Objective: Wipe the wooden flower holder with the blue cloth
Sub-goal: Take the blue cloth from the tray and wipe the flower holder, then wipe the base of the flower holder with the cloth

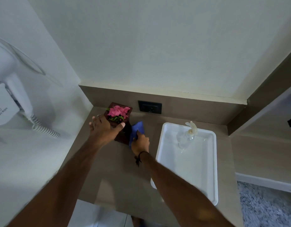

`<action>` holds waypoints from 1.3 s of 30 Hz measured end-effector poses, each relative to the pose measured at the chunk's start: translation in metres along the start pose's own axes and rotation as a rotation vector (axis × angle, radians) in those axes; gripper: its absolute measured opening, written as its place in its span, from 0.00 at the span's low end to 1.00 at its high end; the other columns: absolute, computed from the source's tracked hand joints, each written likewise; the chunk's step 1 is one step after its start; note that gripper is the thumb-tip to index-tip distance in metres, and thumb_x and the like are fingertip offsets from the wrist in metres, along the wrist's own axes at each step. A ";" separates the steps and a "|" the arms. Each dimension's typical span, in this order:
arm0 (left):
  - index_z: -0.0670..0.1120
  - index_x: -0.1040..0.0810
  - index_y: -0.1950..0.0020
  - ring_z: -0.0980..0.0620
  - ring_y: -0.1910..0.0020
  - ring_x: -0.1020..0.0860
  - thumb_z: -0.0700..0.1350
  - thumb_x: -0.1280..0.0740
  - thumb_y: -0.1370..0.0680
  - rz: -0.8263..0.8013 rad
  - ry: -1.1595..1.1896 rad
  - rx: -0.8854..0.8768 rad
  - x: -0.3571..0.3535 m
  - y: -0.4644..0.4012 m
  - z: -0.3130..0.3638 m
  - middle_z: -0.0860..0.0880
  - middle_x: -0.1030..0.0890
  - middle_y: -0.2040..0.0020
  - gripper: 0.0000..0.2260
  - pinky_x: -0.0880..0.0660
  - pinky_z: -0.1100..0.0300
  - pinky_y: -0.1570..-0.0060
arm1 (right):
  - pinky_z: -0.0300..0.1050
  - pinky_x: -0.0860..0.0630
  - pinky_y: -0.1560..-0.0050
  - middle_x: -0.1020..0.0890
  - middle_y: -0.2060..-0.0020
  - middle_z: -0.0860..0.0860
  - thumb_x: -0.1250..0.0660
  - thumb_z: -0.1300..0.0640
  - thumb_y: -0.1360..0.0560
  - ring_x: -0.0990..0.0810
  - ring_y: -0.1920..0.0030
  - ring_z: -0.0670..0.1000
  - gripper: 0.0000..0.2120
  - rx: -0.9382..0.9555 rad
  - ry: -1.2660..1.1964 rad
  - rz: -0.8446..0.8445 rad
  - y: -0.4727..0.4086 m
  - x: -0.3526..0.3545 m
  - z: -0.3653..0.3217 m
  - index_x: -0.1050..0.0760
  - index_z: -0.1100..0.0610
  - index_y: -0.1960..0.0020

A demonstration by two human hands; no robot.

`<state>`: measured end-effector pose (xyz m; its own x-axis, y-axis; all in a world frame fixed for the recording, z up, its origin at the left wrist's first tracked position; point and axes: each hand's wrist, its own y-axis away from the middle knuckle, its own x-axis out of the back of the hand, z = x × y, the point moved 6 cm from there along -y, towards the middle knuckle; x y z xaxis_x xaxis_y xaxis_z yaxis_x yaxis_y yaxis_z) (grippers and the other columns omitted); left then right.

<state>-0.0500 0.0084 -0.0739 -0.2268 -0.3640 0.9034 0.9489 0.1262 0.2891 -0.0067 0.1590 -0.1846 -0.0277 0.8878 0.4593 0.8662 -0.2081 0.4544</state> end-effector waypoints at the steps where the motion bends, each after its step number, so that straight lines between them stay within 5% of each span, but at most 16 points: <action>1: 0.38 0.54 0.18 0.39 0.18 0.56 0.70 0.37 0.27 0.002 0.000 -0.001 -0.001 -0.001 0.000 0.37 0.51 0.17 0.51 0.56 0.44 0.21 | 0.56 0.26 0.33 0.21 0.32 0.63 0.42 0.61 0.18 0.24 0.33 0.66 0.26 -0.003 0.023 0.009 -0.002 -0.002 0.001 0.35 0.55 0.20; 8: 0.38 0.56 0.18 0.40 0.18 0.58 0.70 0.38 0.26 -0.009 0.032 -0.016 -0.006 -0.005 -0.001 0.37 0.53 0.17 0.51 0.61 0.45 0.21 | 0.49 0.27 0.28 0.23 0.29 0.59 0.36 0.60 0.22 0.24 0.30 0.61 0.25 -0.158 -0.254 -0.063 -0.011 0.009 -0.013 0.28 0.56 0.25; 13: 0.38 0.56 0.18 0.39 0.18 0.56 0.69 0.38 0.26 0.014 0.038 -0.015 -0.003 -0.003 0.000 0.36 0.51 0.17 0.51 0.59 0.43 0.21 | 0.58 0.19 0.37 0.18 0.36 0.62 0.33 0.67 0.22 0.17 0.39 0.63 0.18 -0.128 -0.687 -0.085 0.005 0.027 -0.031 0.23 0.64 0.33; 16: 0.38 0.56 0.18 0.40 0.17 0.57 0.68 0.37 0.26 -0.004 0.036 0.008 0.001 0.001 0.004 0.38 0.53 0.17 0.51 0.59 0.42 0.21 | 0.46 0.16 0.55 0.19 0.36 0.62 0.34 0.68 0.21 0.17 0.46 0.58 0.20 -0.112 -0.958 -0.181 0.027 0.050 -0.037 0.26 0.64 0.29; 19: 0.39 0.56 0.18 0.39 0.18 0.58 0.65 0.35 0.25 0.037 0.122 0.016 0.008 0.016 0.010 0.38 0.56 0.17 0.49 0.60 0.40 0.21 | 0.48 0.17 0.53 0.20 0.35 0.61 0.37 0.68 0.20 0.18 0.45 0.59 0.20 -0.116 -1.070 -0.227 0.050 0.076 -0.027 0.26 0.63 0.29; 21: 0.38 0.52 0.18 0.37 0.18 0.53 0.58 0.34 0.22 0.231 0.224 -0.102 0.018 0.035 0.022 0.36 0.52 0.17 0.43 0.54 0.39 0.21 | 0.48 0.17 0.51 0.19 0.37 0.60 0.38 0.67 0.20 0.17 0.46 0.58 0.18 -0.121 -1.114 -0.249 0.061 0.091 -0.014 0.25 0.61 0.31; 24: 0.39 0.33 0.26 0.43 0.30 0.29 0.49 0.34 0.22 0.522 0.464 -0.340 0.019 0.089 0.050 0.39 0.28 0.28 0.27 0.32 0.45 0.29 | 0.50 0.16 0.53 0.17 0.42 0.58 0.37 0.65 0.21 0.16 0.48 0.57 0.19 -0.160 -1.149 -0.261 0.074 0.111 0.009 0.27 0.61 0.30; 27: 0.43 0.29 0.33 0.49 0.44 0.21 0.49 0.30 0.23 0.277 0.770 -0.285 -0.030 0.122 0.072 0.45 0.22 0.40 0.22 0.22 0.53 0.43 | 0.51 0.14 0.57 0.13 0.47 0.56 0.34 0.61 0.21 0.12 0.50 0.57 0.14 -0.148 -1.179 -0.317 0.087 0.129 0.030 0.24 0.57 0.36; 30: 0.44 0.28 0.31 0.45 0.42 0.19 0.46 0.27 0.25 -0.196 1.141 0.010 -0.092 0.127 0.088 0.44 0.20 0.36 0.23 0.20 0.47 0.42 | 0.56 0.15 0.48 0.14 0.42 0.58 0.29 0.57 0.23 0.13 0.47 0.58 0.19 -0.104 -1.154 -0.349 0.094 0.151 0.058 0.24 0.56 0.34; 32: 0.42 0.23 0.35 0.41 0.44 0.16 0.42 0.27 0.25 -0.332 1.250 0.100 -0.119 0.128 0.093 0.41 0.17 0.38 0.20 0.19 0.44 0.43 | 0.58 0.16 0.45 0.15 0.41 0.60 0.28 0.58 0.24 0.14 0.46 0.59 0.17 -0.124 -1.067 -0.326 0.096 0.158 0.082 0.23 0.56 0.36; 36: 0.38 0.23 0.41 0.44 0.48 0.19 0.36 0.28 0.25 -0.349 0.974 0.099 -0.161 0.129 0.103 0.42 0.18 0.44 0.14 0.21 0.47 0.42 | 0.58 0.18 0.41 0.14 0.44 0.60 0.28 0.60 0.25 0.16 0.42 0.61 0.10 -0.247 -0.525 0.022 0.087 0.172 0.144 0.18 0.60 0.45; 39: 0.32 0.27 0.50 0.43 0.42 0.24 0.32 0.33 0.23 -0.374 0.659 0.063 -0.190 0.127 0.114 0.40 0.21 0.51 0.05 0.29 0.48 0.34 | 0.48 0.18 0.50 0.13 0.55 0.59 0.25 0.53 0.28 0.15 0.53 0.58 0.12 -0.270 -0.063 0.112 0.087 0.178 0.171 0.14 0.62 0.53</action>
<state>0.0883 0.1989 -0.1725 -0.3343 -0.8664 0.3709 0.8156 -0.0688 0.5745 0.1490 0.3688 -0.1936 0.0985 0.8753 0.4735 0.6977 -0.4000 0.5943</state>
